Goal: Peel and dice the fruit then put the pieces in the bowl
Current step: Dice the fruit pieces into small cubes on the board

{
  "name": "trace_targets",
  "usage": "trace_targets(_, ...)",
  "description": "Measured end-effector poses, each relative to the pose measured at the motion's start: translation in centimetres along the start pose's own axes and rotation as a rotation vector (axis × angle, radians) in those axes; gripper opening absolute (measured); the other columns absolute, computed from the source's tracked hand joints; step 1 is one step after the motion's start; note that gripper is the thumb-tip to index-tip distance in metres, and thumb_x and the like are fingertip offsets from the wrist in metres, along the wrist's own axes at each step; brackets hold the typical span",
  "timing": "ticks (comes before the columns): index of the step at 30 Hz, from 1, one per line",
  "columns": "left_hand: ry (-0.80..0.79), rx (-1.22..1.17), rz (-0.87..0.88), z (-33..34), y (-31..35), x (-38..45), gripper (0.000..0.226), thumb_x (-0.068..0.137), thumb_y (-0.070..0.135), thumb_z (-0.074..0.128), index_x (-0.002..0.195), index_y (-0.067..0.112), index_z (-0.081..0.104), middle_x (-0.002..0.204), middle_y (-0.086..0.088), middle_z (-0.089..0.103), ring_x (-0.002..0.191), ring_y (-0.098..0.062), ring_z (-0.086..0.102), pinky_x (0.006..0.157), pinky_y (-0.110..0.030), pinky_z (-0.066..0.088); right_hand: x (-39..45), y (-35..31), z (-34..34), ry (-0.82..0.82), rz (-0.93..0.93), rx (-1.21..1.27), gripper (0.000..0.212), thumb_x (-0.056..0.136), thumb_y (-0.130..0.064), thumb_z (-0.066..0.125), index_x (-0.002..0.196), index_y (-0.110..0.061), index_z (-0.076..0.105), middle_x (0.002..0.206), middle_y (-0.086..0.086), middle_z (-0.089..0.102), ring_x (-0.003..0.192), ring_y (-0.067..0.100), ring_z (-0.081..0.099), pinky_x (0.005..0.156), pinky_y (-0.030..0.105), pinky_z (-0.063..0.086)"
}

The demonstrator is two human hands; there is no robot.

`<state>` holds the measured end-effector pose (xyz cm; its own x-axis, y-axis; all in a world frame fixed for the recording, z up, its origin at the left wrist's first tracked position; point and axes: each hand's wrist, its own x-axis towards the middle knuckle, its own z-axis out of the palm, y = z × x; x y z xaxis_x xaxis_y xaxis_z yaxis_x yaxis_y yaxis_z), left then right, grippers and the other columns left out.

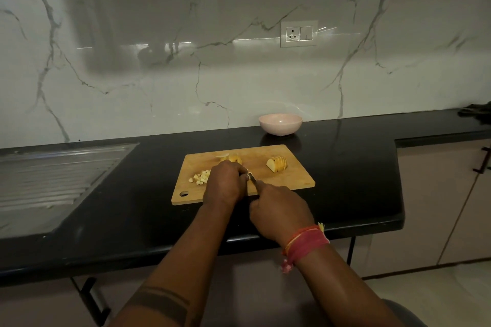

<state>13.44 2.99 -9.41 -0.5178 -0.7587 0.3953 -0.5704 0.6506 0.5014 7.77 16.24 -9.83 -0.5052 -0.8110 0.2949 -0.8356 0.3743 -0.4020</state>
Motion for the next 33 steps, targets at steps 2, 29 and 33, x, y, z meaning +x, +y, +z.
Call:
trace_targets(2,-0.007,-0.006,-0.007,0.0,0.0,0.0,0.022,0.096,0.024,0.069,0.116,0.02,0.077,0.116,0.001,0.075,0.099,-0.013,0.067,0.092,-0.028,0.052,-0.7,0.3,-0.1,-0.009,0.014,0.013,0.045,0.096,-0.033,0.047,0.141,-0.029,0.049,0.09,-0.001,0.061,0.079,0.016,0.06,0.066,0.031,0.048)
trace_targets(29,0.03,-0.053,-0.064,0.5,-1.3,0.3,0.02,0.093,0.025,0.072,0.112,0.019,0.078,0.114,-0.001,0.074,0.096,-0.014,0.066,0.086,-0.024,0.048,-1.3,0.7,-1.0,-0.016,-0.013,0.065,0.047,0.095,-0.032,0.046,0.141,-0.037,0.05,0.086,-0.005,0.063,0.077,0.013,0.06,0.071,0.033,0.054)
trace_targets(33,0.053,-0.117,-0.098,0.5,-1.9,0.3,0.021,0.09,0.023,0.076,0.111,0.02,0.078,0.118,-0.003,0.071,0.099,-0.013,0.065,0.084,-0.023,0.048,-0.7,0.1,-0.7,0.026,-0.006,0.092,0.054,0.096,-0.033,0.046,0.15,-0.04,0.039,0.089,-0.004,0.063,0.077,0.013,0.06,0.067,0.031,0.052)
